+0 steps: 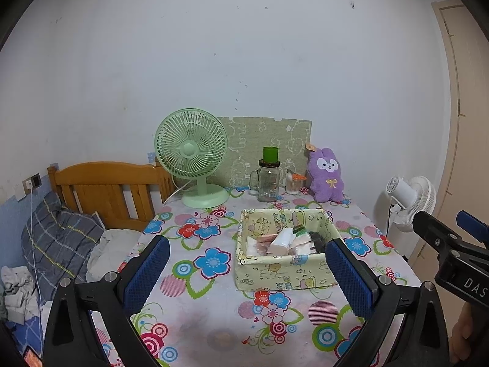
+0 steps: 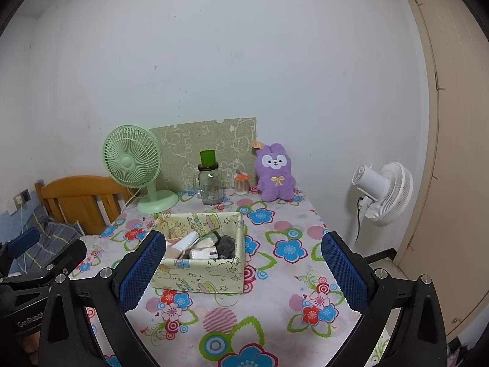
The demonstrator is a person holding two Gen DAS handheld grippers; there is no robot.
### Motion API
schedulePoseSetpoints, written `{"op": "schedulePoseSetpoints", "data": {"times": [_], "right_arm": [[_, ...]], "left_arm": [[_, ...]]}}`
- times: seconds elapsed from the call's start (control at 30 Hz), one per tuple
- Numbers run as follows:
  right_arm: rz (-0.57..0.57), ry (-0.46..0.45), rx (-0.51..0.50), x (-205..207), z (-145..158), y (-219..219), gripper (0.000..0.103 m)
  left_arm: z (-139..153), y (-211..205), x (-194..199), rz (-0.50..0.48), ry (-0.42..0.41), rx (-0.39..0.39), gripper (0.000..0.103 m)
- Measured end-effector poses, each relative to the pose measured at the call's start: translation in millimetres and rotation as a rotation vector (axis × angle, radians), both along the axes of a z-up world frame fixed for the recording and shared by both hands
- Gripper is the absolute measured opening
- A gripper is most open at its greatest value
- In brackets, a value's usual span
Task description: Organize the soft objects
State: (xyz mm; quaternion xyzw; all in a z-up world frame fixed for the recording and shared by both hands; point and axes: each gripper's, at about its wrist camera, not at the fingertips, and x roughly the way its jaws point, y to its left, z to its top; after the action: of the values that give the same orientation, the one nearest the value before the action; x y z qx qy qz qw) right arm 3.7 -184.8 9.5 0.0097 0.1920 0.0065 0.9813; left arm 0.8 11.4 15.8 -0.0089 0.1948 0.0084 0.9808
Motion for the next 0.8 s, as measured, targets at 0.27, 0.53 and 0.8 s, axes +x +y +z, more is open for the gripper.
{"op": "schedulePoseSetpoints", "data": {"times": [0.27,0.53,0.8], "right_arm": [[-0.005,0.002,-0.001,3.0,1.1,-1.8,0.103],[0.003,0.002,-0.018,5.4,1.3,1.4,0.103],[-0.005,0.003,-0.021,5.6,-0.3,1.3,0.103]], "left_arm": [[-0.3,2.1,2.6,-0.006,0.003,-0.011,0.103],[-2.2,3.7,4.5,-0.003,0.011,-0.018,0.103],[-1.3,6.2,5.4,-0.003,0.010,-0.029,0.103]]}}
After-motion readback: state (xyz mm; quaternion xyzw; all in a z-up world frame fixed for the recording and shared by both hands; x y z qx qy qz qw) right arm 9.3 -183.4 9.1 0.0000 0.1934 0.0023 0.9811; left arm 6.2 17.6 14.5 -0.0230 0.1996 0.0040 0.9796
